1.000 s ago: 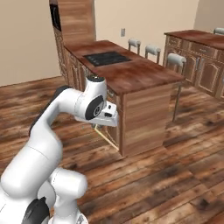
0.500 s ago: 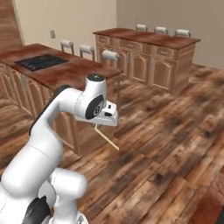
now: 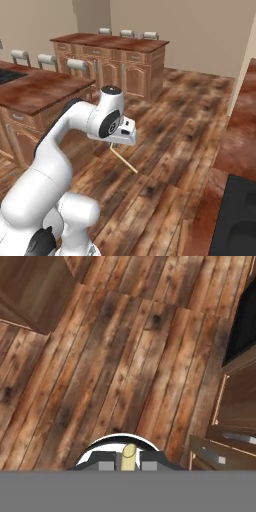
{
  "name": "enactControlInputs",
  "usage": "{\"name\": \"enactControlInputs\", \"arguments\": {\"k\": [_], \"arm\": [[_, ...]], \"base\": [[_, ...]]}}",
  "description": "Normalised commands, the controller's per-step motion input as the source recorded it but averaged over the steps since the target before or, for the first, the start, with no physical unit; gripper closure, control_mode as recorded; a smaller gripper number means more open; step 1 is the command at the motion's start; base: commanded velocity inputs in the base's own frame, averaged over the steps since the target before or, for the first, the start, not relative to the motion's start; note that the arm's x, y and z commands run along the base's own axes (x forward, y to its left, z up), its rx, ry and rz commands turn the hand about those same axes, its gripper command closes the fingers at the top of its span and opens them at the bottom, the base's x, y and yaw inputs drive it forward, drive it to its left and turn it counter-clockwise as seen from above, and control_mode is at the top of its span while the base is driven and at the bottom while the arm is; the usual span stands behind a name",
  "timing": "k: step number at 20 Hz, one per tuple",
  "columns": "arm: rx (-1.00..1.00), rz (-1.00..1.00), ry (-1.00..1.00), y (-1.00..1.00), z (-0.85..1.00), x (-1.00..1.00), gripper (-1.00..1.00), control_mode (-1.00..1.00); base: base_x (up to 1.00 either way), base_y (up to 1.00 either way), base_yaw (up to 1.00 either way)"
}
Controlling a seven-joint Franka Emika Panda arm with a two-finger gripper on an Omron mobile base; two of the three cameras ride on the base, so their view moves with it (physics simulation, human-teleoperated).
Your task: Take a straw from the drawer in front and place it inside the glass cup on the dining counter.
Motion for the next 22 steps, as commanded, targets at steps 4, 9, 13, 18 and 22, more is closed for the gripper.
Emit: {"name": "enactControlInputs", "arguments": {"k": [4,9,13,18,22], "arm": [[0.00,0.00,0.00,0.00,0.00,0.00,1.00,1.00],[0.00,0.00,0.00,0.00,0.00,0.00,1.00,1.00],[0.00,0.00,0.00,0.00,0.00,0.00,1.00,1.00],[0.00,0.00,0.00,0.00,0.00,0.00,1.00,1.00],[0.00,0.00,0.00,0.00,0.00,0.00,1.00,1.00]], "base": [[0.43,0.00,-0.30],[0.51,0.01,-0.20],[0.51,0.11,-0.15],[0.62,0.25,-0.13],[0.62,0.49,-0.13]]}}
